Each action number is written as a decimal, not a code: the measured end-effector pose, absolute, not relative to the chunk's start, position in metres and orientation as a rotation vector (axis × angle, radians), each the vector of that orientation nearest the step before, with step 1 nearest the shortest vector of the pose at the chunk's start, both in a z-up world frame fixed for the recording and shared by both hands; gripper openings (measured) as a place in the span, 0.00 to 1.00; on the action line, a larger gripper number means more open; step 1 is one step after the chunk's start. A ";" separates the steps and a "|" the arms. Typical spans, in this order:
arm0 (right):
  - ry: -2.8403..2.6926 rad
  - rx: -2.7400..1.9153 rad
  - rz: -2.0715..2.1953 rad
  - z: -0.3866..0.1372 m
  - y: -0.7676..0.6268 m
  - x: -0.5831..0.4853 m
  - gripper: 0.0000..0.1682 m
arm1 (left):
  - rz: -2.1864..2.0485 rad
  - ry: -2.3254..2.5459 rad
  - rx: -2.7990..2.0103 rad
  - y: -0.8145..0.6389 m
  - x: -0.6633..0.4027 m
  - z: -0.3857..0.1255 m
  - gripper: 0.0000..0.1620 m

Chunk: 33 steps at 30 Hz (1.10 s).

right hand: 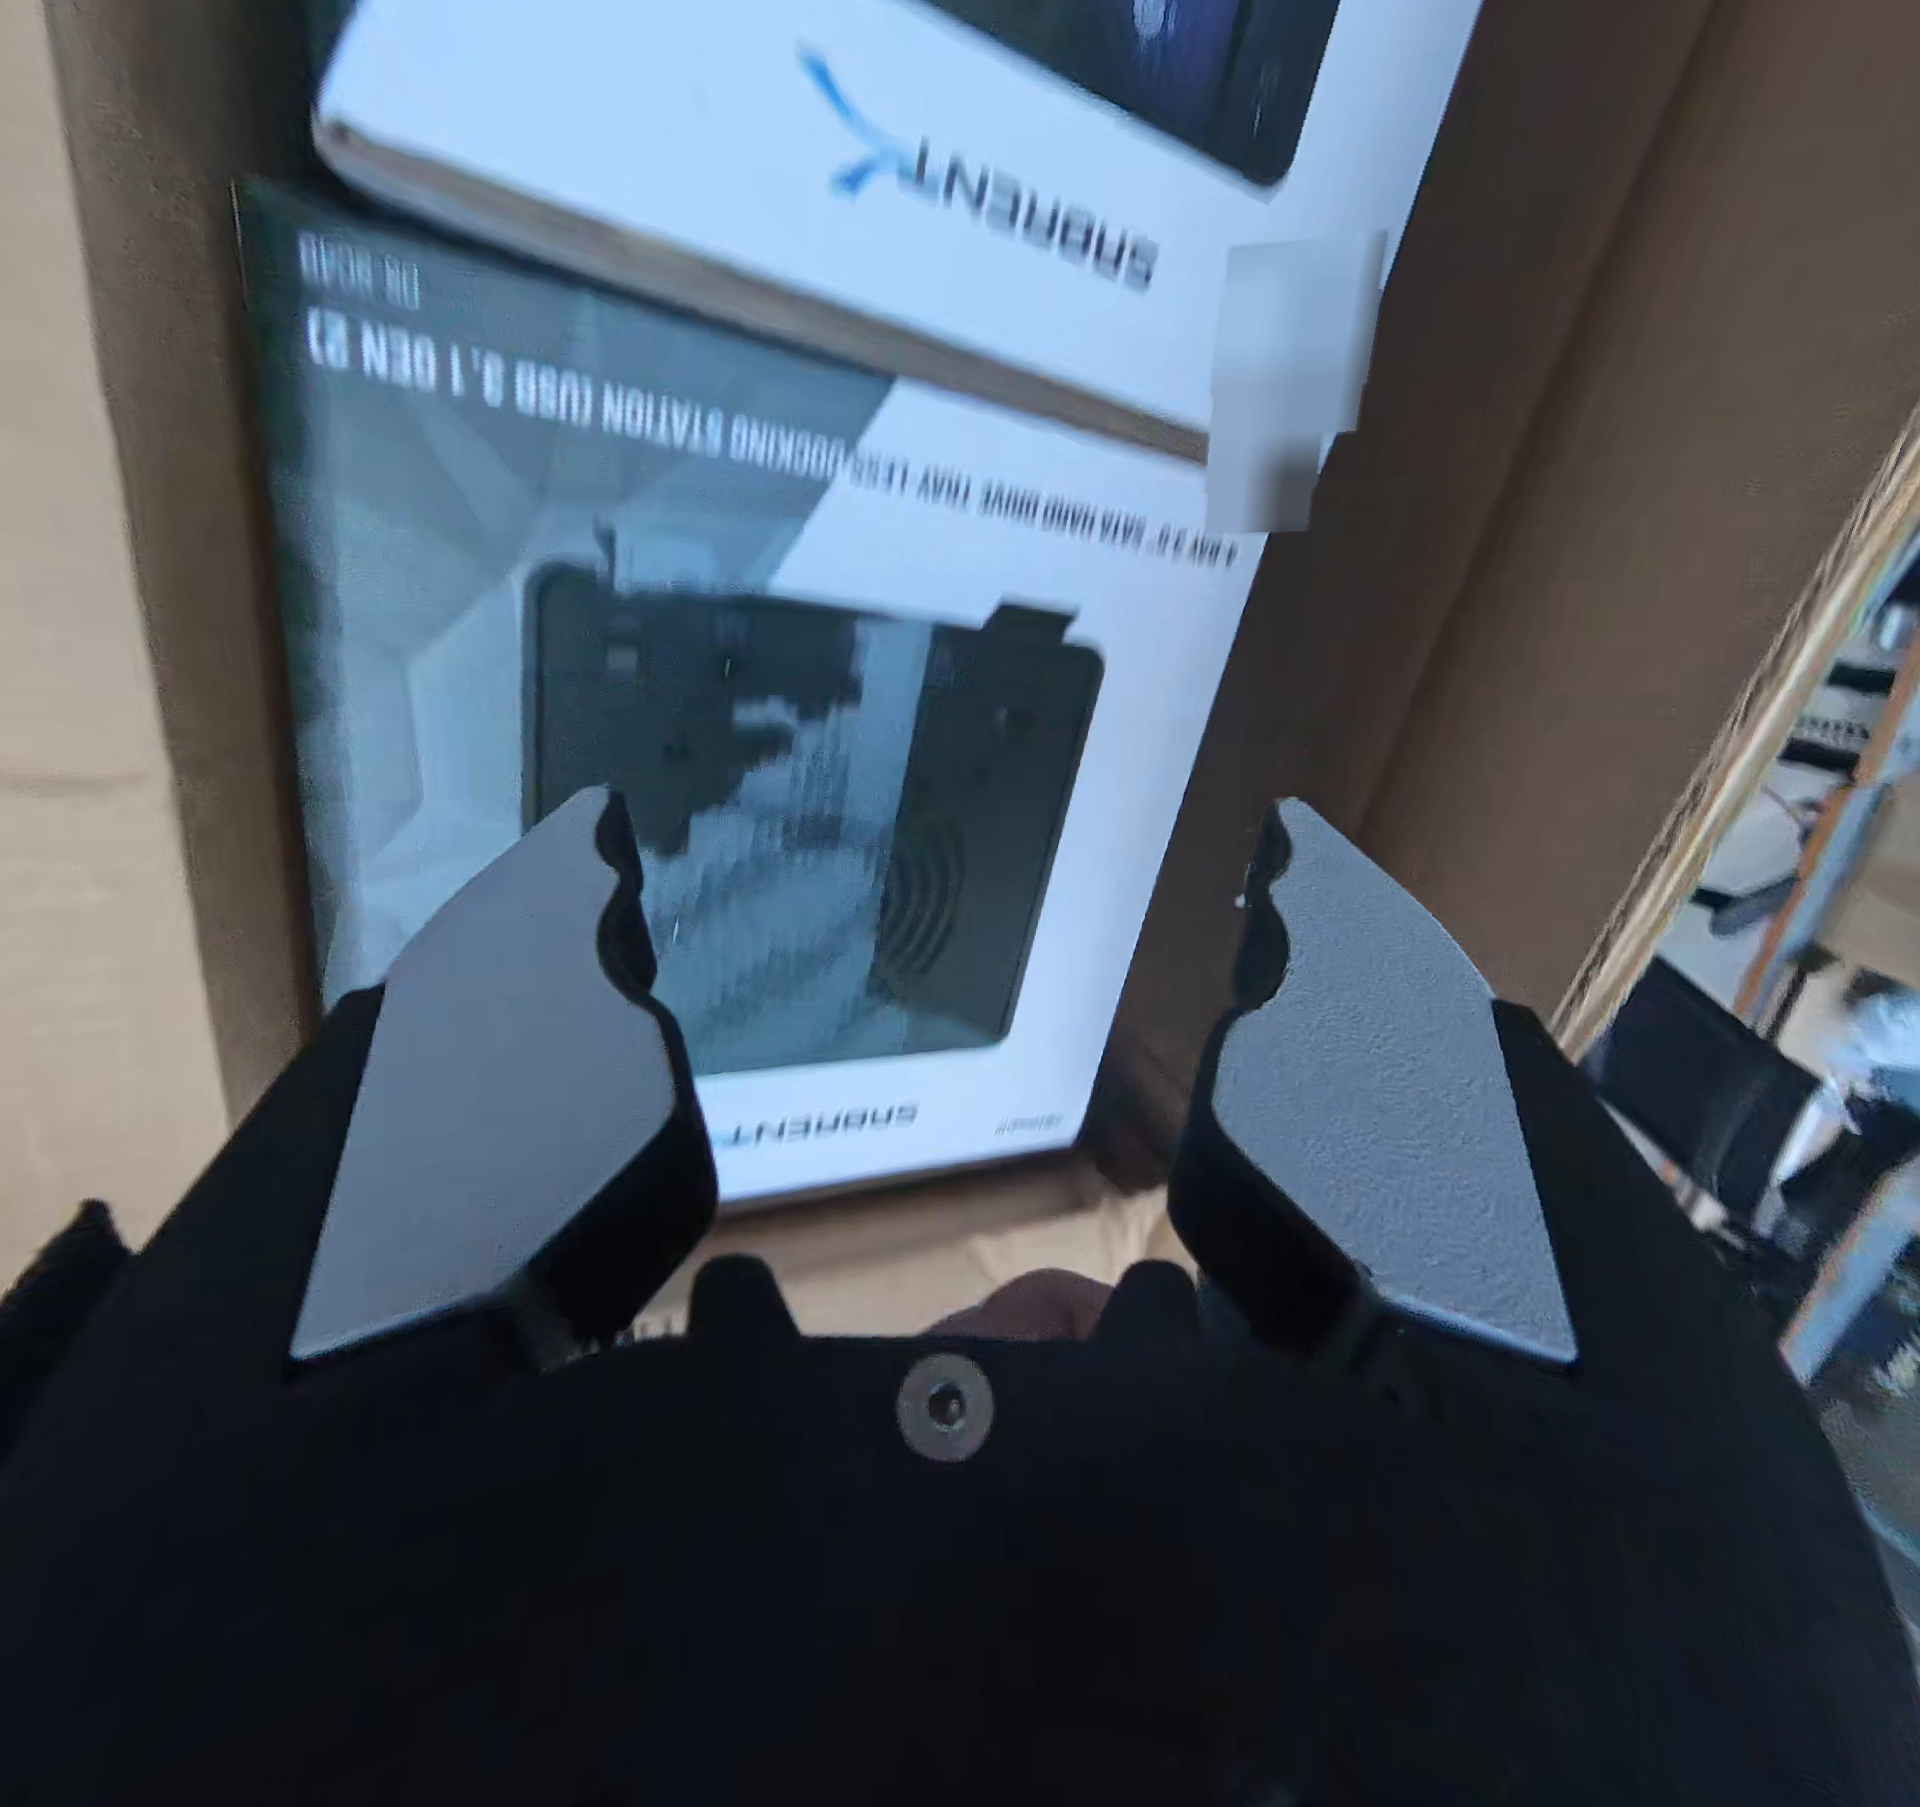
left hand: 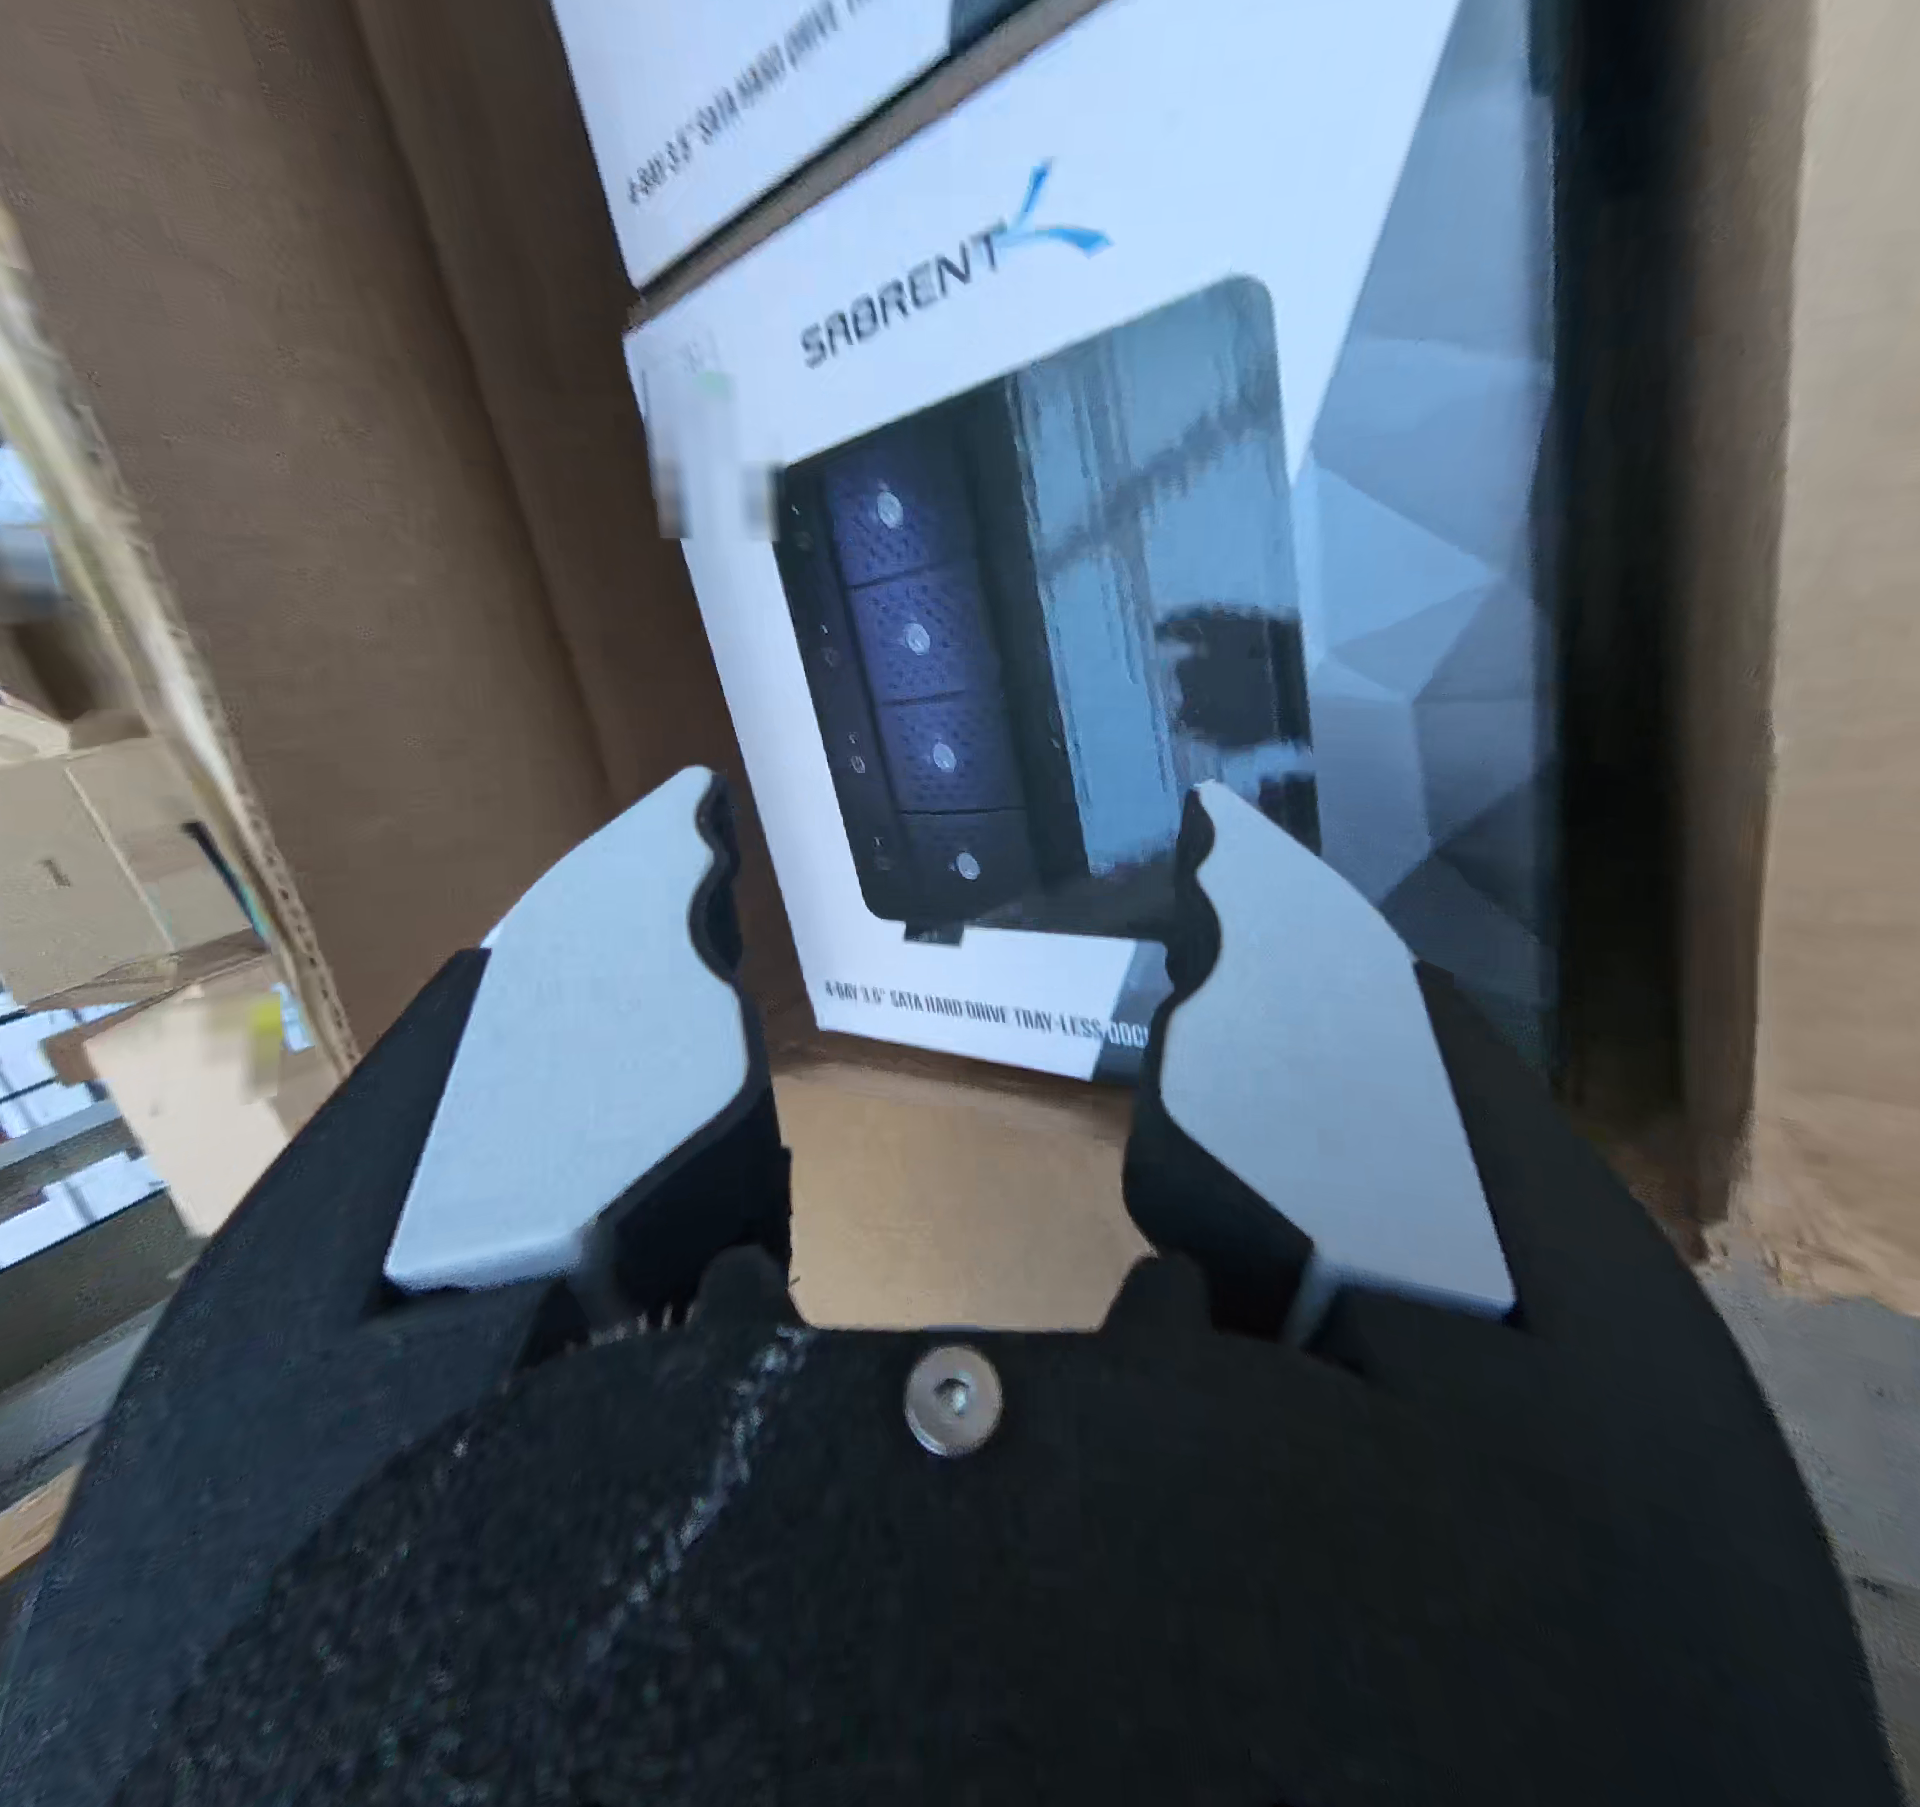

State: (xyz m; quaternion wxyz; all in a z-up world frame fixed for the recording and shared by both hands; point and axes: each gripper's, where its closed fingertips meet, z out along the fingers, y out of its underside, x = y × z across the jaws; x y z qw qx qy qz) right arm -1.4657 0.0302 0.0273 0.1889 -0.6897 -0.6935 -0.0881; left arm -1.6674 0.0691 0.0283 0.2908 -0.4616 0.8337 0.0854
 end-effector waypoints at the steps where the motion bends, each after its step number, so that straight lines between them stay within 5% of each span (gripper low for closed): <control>1: -1.916 -1.966 -0.321 0.029 0.018 -1.444 0.65 | 0.152 2.204 -1.253 0.068 -1.655 0.032 0.49; 9: -1.332 -2.351 -0.369 0.013 -0.065 -1.326 0.63 | -0.331 2.323 -1.402 0.049 -1.554 -0.014 0.50; 12: -1.146 -2.358 -0.376 0.009 -0.098 -1.304 0.63 | -0.430 2.216 -1.333 0.037 -1.545 0.011 0.42; 17: -0.655 -2.170 -0.136 0.062 -0.126 -1.276 0.62 | -0.213 1.812 -1.463 0.058 -1.607 0.087 0.43; 20: -0.446 -2.153 -0.028 0.098 -0.106 -1.233 0.67 | 0.087 1.632 -1.626 0.094 -1.675 0.135 0.53; 23: -0.364 -2.259 0.098 0.098 -0.070 -1.203 0.70 | 0.158 1.571 -2.003 0.098 -1.744 0.131 0.67; 28: -0.267 -2.495 0.269 0.067 -0.007 -1.183 0.73 | 0.255 1.358 -2.280 0.141 -1.802 0.103 0.69; 31: -0.206 -2.632 0.367 0.048 0.030 -1.183 0.62 | 0.368 1.349 -2.374 0.175 -1.807 0.083 0.60; 33: -0.283 -2.794 0.434 0.025 0.028 -1.190 0.52 | 0.505 1.364 -2.540 0.180 -1.831 0.062 0.65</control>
